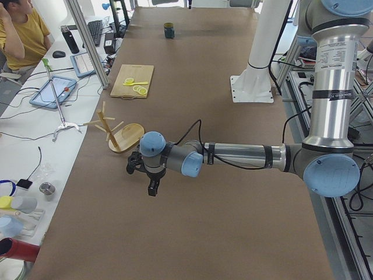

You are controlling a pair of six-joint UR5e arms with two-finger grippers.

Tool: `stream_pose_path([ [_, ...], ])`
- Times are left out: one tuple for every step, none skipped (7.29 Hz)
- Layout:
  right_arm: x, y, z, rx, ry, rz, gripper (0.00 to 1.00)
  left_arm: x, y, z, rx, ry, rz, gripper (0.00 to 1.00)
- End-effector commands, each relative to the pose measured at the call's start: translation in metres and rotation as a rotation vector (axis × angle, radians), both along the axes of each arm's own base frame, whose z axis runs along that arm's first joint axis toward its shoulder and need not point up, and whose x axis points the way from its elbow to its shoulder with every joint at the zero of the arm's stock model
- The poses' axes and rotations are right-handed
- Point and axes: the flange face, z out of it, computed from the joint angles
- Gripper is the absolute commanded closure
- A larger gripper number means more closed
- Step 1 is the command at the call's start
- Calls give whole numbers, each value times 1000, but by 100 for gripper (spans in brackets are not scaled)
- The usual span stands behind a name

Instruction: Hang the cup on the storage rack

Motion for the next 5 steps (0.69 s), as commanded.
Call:
stream_pose_path([
  [-1,3,13,-31,-23,-1,0,0,-1,-2,5,2,1,2],
  [-2,4,13,-31,-35,-3,0,0,0,-1,2,2,1,2],
  [-2,4,11,-29,-38,-3,0,0,-1,-2,5,2,1,2],
  [-4,6,21,-56,-55,-2,0,0,0,-4,8,4,1,2],
  [-8,7,24,-73,-113,-10,0,2,1,-5,8,25,6,2],
])
